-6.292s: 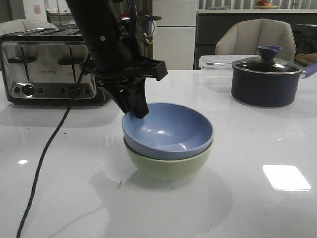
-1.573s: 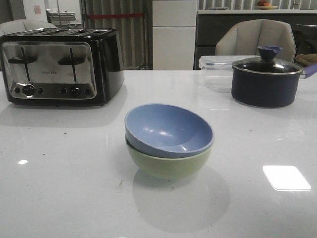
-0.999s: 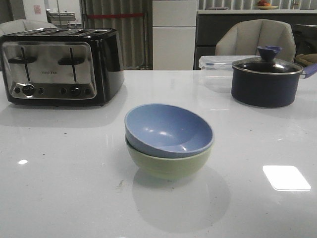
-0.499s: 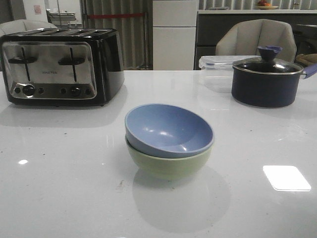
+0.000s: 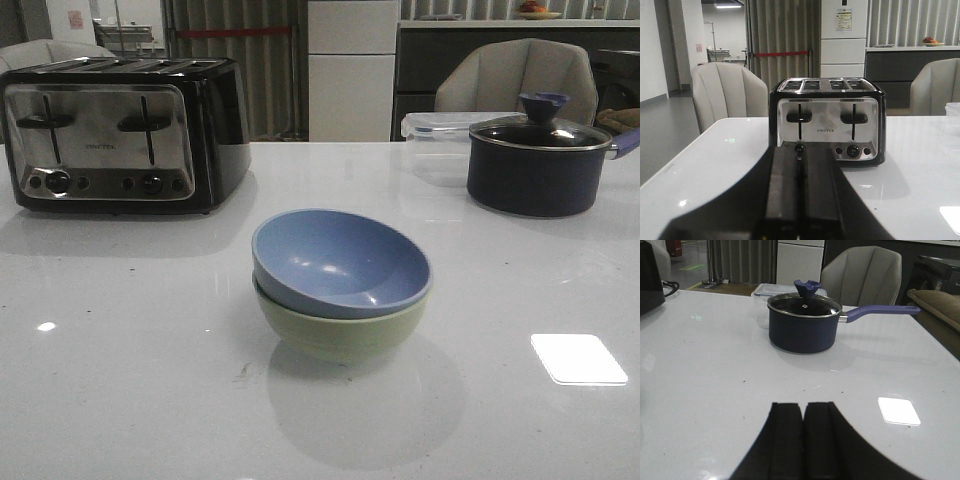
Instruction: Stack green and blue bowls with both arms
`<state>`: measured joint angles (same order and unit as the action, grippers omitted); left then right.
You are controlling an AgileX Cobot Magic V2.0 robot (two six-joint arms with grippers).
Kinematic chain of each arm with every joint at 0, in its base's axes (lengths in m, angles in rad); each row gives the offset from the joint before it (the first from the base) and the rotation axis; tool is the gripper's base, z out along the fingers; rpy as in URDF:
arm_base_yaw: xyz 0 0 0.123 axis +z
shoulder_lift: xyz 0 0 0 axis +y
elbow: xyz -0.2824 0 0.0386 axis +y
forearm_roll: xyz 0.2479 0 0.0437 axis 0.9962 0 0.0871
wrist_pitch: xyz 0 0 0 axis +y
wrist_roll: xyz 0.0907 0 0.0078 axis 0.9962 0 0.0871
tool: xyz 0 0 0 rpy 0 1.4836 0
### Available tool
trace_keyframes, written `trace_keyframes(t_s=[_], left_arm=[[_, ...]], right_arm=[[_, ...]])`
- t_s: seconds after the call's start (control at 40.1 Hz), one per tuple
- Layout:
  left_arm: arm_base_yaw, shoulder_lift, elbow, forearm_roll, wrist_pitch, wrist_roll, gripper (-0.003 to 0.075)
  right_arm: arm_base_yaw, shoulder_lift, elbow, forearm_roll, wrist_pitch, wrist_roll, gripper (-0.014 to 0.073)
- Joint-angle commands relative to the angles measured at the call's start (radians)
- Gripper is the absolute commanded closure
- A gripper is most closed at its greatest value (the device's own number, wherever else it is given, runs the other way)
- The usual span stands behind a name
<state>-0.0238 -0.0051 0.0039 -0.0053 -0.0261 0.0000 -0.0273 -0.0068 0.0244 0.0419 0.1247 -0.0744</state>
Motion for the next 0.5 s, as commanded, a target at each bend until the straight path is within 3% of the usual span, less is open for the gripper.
trace_keyframes(t_s=[0.0,0.474], left_arm=[[0.001,-0.017,0.008,-0.01,-0.088,0.0,0.0622],[0.001,-0.017,0.008,-0.01,-0.088,0.0,0.0622]], right_arm=[[-0.005,-0.024,-0.001,-0.008,-0.114,-0.006,0.0558],[-0.005,-0.024,-0.001,0.012,-0.113,-0.006,0.0558]])
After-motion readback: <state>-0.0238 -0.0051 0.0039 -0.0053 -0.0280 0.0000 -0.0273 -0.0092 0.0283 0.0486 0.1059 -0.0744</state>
